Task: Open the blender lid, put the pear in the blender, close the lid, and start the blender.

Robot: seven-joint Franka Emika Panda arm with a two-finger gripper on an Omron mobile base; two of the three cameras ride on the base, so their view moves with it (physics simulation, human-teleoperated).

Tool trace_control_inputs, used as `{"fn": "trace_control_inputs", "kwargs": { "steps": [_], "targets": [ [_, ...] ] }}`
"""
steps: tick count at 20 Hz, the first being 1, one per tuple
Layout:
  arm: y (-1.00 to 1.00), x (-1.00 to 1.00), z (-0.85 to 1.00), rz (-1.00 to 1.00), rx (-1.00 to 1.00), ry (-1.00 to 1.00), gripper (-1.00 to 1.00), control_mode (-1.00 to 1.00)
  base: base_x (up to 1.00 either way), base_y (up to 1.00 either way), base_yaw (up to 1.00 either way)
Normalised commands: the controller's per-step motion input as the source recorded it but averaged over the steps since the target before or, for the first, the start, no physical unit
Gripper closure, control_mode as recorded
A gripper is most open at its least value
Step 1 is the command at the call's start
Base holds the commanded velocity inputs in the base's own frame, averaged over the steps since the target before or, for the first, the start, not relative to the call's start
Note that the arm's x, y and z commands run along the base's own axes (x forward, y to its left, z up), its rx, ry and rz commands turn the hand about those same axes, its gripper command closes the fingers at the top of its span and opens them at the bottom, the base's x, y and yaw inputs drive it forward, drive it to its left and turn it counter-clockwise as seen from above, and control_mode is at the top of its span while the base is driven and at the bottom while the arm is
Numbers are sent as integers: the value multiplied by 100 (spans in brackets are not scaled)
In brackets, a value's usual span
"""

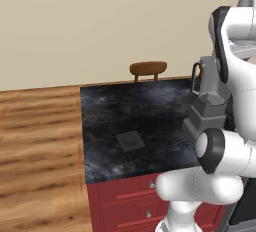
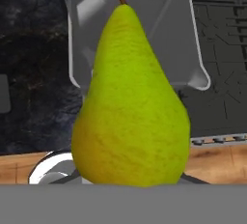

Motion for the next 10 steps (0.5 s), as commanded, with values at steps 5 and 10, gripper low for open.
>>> {"fn": "trace_control_inputs", "kwargs": {
  "steps": [5, 10],
  "targets": [
    [-1, 1, 49, 0, 0, 0, 100, -100, 0, 0, 0],
    [0, 26, 5, 0, 0, 3, 100, -100, 0, 0, 0]
  ]
}}
